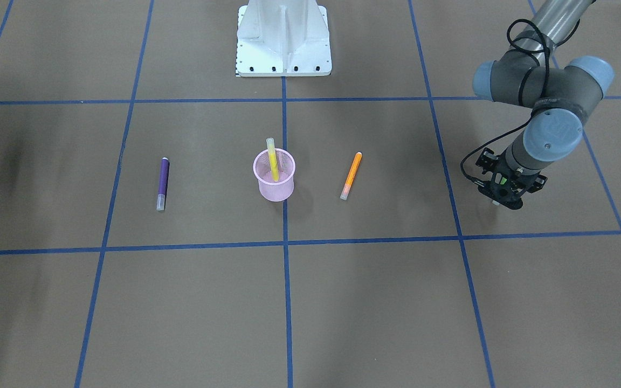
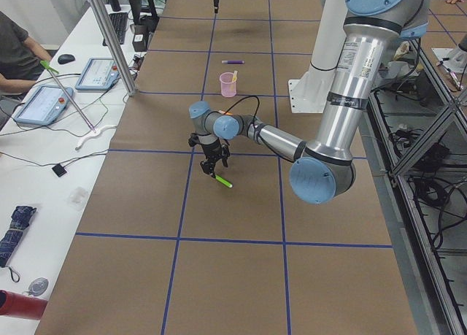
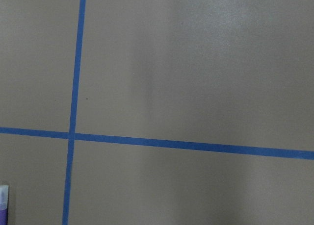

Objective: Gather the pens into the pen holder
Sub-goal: 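Grasp the green marker with the left gripper while the right gripper withdraws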

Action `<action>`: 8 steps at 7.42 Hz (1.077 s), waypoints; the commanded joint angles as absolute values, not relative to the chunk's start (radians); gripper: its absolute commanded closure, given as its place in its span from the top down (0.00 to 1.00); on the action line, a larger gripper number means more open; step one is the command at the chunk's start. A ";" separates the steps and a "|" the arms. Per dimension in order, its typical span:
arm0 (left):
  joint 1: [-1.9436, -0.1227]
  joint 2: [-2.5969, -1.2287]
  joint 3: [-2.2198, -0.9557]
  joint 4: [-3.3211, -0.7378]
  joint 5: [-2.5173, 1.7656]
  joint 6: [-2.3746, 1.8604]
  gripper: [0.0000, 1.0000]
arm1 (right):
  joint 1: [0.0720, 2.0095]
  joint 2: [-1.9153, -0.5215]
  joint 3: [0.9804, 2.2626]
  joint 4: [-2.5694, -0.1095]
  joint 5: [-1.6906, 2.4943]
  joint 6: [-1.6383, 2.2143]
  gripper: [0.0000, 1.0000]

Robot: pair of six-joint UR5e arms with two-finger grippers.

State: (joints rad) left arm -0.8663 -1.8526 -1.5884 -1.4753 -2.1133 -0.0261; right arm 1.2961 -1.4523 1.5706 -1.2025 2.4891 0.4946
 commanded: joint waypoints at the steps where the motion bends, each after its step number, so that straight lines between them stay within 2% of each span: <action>1: -0.874 -1.864 -1.556 -1.476 -2.114 -0.023 0.74 | 1.305 -1.474 1.591 -1.190 2.490 0.489 0.99; 2: -0.883 -1.864 -1.549 -1.477 -2.115 -0.021 0.68 | 1.305 -1.485 1.601 -1.190 2.485 0.491 0.99; 3: -0.885 -1.865 -1.540 -1.480 -2.115 -0.023 0.67 | 1.305 -1.488 1.608 -1.190 2.485 0.492 0.99; 6: -0.884 -1.876 -1.520 -1.483 -2.120 -0.023 0.55 | 1.307 -1.485 1.612 -1.190 2.490 0.498 0.99; 7: -0.884 -1.882 -1.519 -1.480 -2.120 -0.023 0.39 | 1.307 -1.485 1.620 -1.190 2.490 0.500 0.99; 8: -0.884 -1.882 -1.519 -1.479 -2.123 -0.023 0.09 | 1.310 -1.477 1.623 -1.192 2.491 0.503 0.99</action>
